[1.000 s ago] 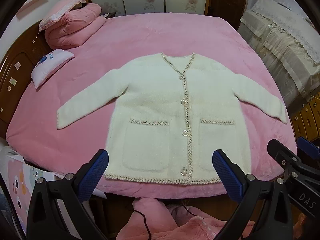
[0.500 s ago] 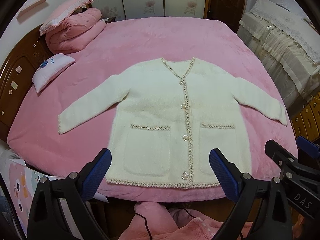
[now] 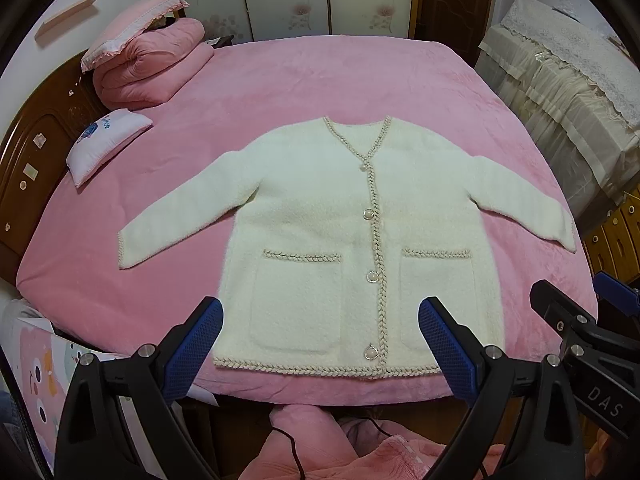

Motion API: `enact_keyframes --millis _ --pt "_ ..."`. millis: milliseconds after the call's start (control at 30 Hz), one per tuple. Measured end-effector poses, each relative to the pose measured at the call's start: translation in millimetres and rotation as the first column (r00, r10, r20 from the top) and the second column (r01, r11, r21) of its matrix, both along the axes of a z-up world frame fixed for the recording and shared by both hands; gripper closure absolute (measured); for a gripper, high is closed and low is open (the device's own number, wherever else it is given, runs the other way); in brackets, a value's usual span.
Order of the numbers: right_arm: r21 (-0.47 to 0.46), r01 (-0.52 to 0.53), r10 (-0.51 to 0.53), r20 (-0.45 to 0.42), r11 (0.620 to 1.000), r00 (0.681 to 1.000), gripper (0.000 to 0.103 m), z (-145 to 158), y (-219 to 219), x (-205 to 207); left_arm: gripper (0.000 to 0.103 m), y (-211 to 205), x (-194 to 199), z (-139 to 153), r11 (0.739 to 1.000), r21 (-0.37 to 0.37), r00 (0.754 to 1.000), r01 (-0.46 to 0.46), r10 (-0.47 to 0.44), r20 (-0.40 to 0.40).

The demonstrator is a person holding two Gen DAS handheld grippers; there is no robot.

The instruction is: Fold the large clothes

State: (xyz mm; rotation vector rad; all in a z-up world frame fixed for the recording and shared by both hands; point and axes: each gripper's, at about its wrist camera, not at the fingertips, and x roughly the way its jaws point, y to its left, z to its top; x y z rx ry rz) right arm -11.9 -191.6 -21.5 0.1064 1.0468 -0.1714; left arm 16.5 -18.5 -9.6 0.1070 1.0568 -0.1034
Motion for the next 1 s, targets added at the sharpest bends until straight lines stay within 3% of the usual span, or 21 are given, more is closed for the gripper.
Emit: enact_keyframes --millis 1000 --pt "-0.016 0.001 -0.001 0.006 1.000 1.000 0.013 3.0 0.4 -1.6 0.006 3.4 -4.9 5.4 1.000 0.006 1.000 0.002 -0.002 0.031"
